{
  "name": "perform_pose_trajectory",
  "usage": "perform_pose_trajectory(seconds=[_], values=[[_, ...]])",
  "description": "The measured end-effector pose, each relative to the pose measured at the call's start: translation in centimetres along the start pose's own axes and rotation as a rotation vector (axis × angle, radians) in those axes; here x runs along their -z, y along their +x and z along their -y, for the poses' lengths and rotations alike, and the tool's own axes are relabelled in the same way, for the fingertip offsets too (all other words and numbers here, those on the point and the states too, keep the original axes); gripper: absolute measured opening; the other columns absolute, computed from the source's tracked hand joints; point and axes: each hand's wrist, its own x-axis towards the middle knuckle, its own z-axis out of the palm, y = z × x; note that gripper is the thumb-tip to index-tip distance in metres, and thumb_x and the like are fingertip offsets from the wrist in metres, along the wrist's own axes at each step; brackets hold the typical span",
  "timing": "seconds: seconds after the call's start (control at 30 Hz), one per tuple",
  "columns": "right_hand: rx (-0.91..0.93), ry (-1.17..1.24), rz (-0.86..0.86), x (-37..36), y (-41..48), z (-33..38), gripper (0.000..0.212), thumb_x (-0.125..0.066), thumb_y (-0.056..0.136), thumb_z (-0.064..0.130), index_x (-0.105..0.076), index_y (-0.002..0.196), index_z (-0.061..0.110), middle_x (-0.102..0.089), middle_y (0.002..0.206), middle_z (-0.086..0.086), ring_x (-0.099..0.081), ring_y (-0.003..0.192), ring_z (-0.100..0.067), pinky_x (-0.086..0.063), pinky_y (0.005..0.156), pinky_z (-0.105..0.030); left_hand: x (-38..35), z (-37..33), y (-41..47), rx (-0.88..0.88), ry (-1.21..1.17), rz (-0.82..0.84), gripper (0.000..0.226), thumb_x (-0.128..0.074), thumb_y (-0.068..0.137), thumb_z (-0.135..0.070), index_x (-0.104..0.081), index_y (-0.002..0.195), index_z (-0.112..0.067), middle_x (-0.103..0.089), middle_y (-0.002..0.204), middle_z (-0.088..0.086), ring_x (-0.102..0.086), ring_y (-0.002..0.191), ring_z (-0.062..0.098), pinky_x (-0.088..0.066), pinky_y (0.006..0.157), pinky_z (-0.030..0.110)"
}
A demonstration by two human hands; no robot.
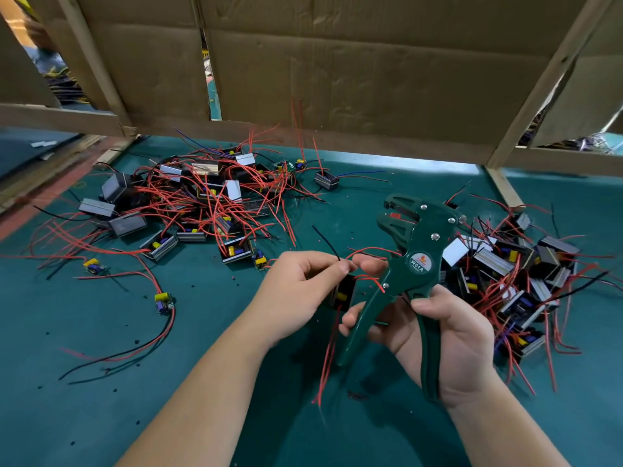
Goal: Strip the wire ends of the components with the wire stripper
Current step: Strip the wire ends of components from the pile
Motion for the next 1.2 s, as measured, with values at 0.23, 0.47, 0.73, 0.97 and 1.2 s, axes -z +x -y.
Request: perform_pose_trajectory(seconds=[0.23, 0.47, 0.73, 0.97, 1.2], values=[[-0.003, -0.081, -0.021, 0.1, 0.0, -0.4, 0.066, -0.079, 0.050, 0.022, -0.065, 0.108, -0.008, -0.061, 0.116, -0.025, -0.060, 0.073, -0.051, -0.051, 0.070, -0.059, -0.2, 0.0, 0.1, 0.019, 0.054, -0.074, 0.037, -0.054, 0.098, -0.028, -0.064, 0.082, 0.004, -0.056, 0.063, 0.020, -0.049, 0.056, 0.026, -0.047, 0.066, 0.058], [0.009, -0.111, -0.035, -0.2, 0.0, -1.1, 0.052, -0.075, 0.054, 0.016, -0.068, 0.101, -0.005, -0.065, 0.103, -0.024, -0.062, 0.073, -0.044, -0.052, 0.070, -0.053, -1.0, 0.8, 0.1, -0.051, 0.142, -0.166, 0.037, -0.049, 0.100, -0.027, -0.063, 0.068, -0.012, -0.056, 0.043, 0.002, -0.051, 0.037, 0.022, -0.039, 0.045, 0.022], [-0.049, 0.031, -0.036, 0.1, 0.3, -0.2, 0.065, -0.082, 0.056, 0.024, -0.065, 0.112, -0.006, -0.063, 0.102, -0.030, -0.063, 0.077, -0.042, -0.054, 0.075, -0.053, -1.7, 2.0, 0.6, -0.128, -0.009, -0.253, 0.025, -0.059, 0.095, -0.019, -0.066, 0.115, -0.033, -0.065, 0.069, -0.012, -0.055, 0.051, 0.009, -0.044, 0.051, 0.028], [-0.092, 0.118, 0.022, 0.0, -0.1, 0.6, 0.074, -0.080, 0.056, 0.026, -0.062, 0.122, -0.003, -0.065, 0.116, -0.023, -0.067, 0.077, -0.035, -0.056, 0.075, -0.048, -1.4, 0.9, 0.2, -0.243, 0.393, -0.101, 0.028, -0.046, 0.093, -0.021, -0.068, 0.108, -0.029, -0.072, 0.097, -0.013, -0.064, 0.092, -0.003, -0.048, 0.080, 0.016], [-0.093, 0.166, -0.032, -0.3, 0.0, 0.8, 0.087, -0.084, 0.050, 0.023, -0.056, 0.125, -0.009, -0.062, 0.120, -0.026, -0.066, 0.073, -0.035, -0.057, 0.072, -0.048, -1.5, 1.3, 0.4, -0.248, 0.371, -0.077, 0.028, -0.043, 0.094, -0.031, -0.066, 0.096, -0.015, -0.068, 0.082, -0.007, -0.062, 0.075, 0.003, -0.048, 0.070, 0.021]])
